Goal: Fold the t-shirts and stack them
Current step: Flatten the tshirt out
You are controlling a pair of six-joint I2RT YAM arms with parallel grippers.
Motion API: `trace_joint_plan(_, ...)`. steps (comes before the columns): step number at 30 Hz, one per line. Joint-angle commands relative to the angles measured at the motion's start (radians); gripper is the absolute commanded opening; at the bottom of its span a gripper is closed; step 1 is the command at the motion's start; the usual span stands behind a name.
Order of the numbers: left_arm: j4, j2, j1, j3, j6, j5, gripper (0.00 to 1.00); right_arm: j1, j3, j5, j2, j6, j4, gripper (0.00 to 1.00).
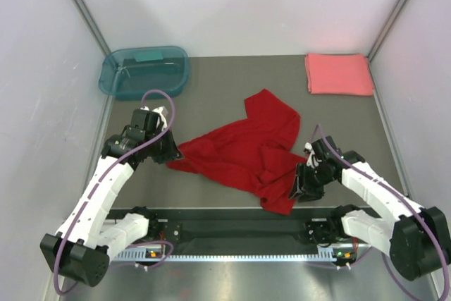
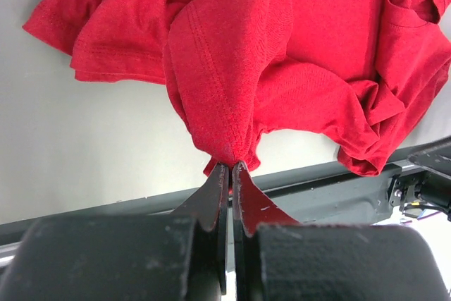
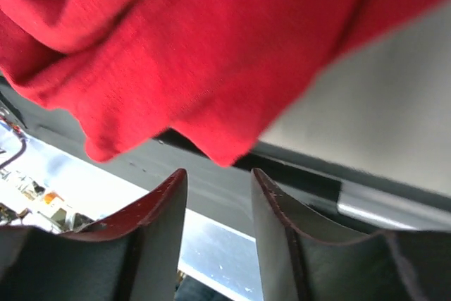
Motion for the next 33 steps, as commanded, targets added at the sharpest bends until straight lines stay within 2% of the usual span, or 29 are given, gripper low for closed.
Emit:
trace_joint_plan(1, 0.030, -0.007, 0.006, 0.017, 0.022, 0.012, 0.00, 0.042, -0.013, -0.025, 0.055, 0.061, 0.163, 0.40)
trace_joint_plan(5, 0.021, -0.007, 0.006, 0.029, 0.027, 0.005, 0.00, 0.063, -0.014, 0.008, 0.102, 0.055, 0.189, 0.34)
trace_joint_plan(16, 0.016, -0.010, 0.006, 0.028, 0.024, 0.007, 0.00, 0.097, -0.069, 0.051, 0.153, 0.065, 0.264, 0.33)
trace_joint_plan(19, 0.016, -0.012, 0.006, 0.028, 0.022, 0.008, 0.00, 0.115, -0.062, 0.063, 0.155, 0.084, 0.263, 0.20)
trace_joint_plan(20, 0.013, -0.012, 0.006, 0.028, 0.020, 0.007, 0.00, 0.119, -0.056, 0.070, 0.147, 0.093, 0.255, 0.11)
trace_joint_plan(23, 0.011, -0.018, 0.006, 0.025, 0.020, 0.005, 0.00, 0.129, -0.014, 0.086, 0.113, 0.099, 0.180, 0.03)
trace_joint_plan(28, 0.005, -0.024, 0.006, 0.025, 0.022, -0.001, 0.00, 0.145, 0.093, 0.088, 0.032, 0.101, 0.033, 0.00)
trace_joint_plan(33, 0.010, -0.025, 0.008, 0.017, 0.020, 0.004, 0.00, 0.183, 0.194, 0.009, 0.082, 0.111, 0.037, 0.00)
